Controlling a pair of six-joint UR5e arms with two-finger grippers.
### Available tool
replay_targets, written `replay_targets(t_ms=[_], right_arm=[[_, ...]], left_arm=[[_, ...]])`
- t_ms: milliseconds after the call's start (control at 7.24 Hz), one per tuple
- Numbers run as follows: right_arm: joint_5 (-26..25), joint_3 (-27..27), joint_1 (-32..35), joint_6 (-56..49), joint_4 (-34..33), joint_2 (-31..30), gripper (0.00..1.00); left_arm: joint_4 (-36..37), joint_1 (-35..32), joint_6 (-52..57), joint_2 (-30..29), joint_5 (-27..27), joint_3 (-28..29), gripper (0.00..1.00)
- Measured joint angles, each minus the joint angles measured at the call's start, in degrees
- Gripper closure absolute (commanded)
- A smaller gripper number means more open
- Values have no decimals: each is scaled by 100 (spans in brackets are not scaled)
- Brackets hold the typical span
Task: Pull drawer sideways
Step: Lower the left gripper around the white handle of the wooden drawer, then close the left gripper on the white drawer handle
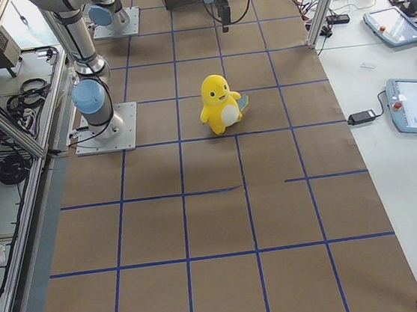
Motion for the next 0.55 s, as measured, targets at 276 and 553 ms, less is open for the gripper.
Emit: replay_targets(t_ms=[276,553], right_arm=[[0,0,0,1,0,0,0],[0,0,0,1,0,0,0]], left_arm=[[2,50,-10,-1,96,-39,24],[7,63,-17,-11,162,-93,28]])
